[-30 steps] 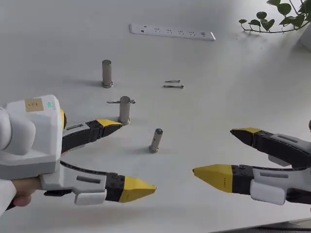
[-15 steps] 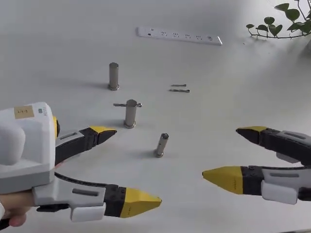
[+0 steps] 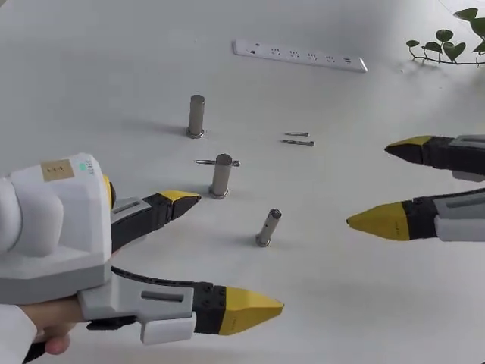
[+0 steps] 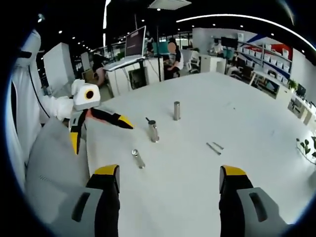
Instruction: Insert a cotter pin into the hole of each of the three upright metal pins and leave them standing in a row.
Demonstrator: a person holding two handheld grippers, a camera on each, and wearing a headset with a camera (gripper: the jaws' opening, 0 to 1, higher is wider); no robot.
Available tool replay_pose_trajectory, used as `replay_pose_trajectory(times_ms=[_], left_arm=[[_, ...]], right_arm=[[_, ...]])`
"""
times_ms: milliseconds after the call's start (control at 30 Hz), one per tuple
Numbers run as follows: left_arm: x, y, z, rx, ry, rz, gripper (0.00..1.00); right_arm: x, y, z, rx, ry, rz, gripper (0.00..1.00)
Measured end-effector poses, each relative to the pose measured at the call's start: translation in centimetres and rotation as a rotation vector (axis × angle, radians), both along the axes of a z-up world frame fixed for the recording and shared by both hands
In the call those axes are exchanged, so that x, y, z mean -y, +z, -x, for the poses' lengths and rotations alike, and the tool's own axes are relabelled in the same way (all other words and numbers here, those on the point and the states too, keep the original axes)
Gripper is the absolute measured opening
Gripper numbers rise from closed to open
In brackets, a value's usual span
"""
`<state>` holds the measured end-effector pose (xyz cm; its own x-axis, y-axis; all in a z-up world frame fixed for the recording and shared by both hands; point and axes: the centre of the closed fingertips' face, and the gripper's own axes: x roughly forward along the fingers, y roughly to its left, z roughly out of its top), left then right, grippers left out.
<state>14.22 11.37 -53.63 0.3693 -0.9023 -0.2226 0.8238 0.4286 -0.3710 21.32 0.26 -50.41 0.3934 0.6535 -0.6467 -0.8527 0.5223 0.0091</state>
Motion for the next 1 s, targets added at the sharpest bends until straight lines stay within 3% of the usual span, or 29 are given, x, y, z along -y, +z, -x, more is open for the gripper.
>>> replay_pose_trajectory(times_ms=[167,433,567,800,1000], left_arm=[[-0.2,0.0,-0.1,0.002,0.012,-0.003,0.99],[-0.5,-0.1,-0.5,-0.002,0.032,-0.002,0.99],[-0.4,0.0,-0.3,-0.009,0.031,0.004,0.99],[-0.6,-0.3,-0.4,-0.023,0.034,0.003,0.99],[-0.6,-0.4,-0.3,-0.022,0.028,0.006,0.99]], right_arm=[[-0.2,-0.2,-1.8,-0.002,0.069,0.061,0.8],[0.0,-0.6,-5.3,0.005,0.111,0.088,0.72],[0.1,-1.3,-7.1,-0.015,0.132,0.117,0.68],[-0.1,-2.6,-9.1,-0.029,0.15,0.149,0.59],[0.0,-3.3,-11.4,-0.005,0.149,0.186,0.45]])
